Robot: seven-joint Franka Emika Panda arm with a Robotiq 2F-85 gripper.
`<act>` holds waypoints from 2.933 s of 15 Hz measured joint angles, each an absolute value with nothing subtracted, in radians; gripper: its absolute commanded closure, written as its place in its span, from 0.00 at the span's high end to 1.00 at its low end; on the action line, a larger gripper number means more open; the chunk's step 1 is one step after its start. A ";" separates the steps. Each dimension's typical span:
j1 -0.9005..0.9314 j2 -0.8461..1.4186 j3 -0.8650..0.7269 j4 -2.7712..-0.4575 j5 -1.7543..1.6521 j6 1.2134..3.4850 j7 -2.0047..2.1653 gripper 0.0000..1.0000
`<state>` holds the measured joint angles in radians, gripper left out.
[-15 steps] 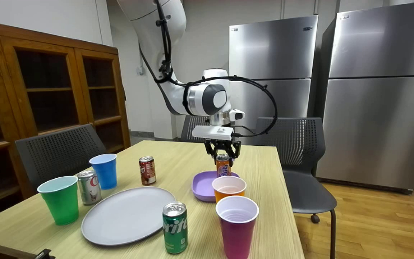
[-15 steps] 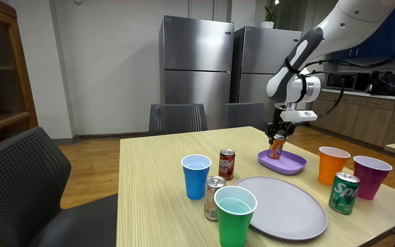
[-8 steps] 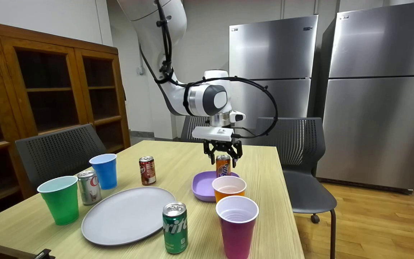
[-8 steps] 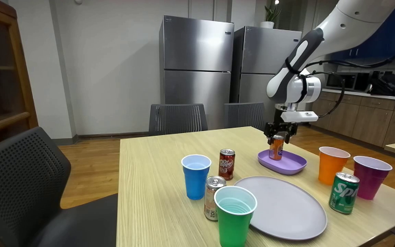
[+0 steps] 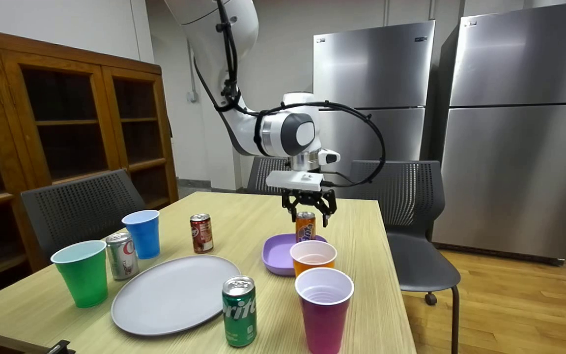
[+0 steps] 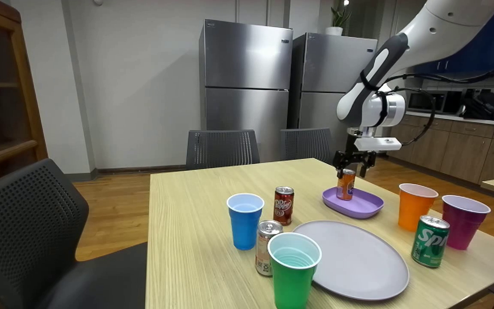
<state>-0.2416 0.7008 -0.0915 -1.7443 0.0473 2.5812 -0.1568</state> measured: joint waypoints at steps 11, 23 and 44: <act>-0.248 0.531 -0.088 -1.912 0.050 2.584 -0.157 1.00; -0.248 0.265 -0.127 -2.231 0.049 2.585 -0.158 1.00; -0.248 0.193 -0.171 -2.452 0.038 2.725 -0.157 1.00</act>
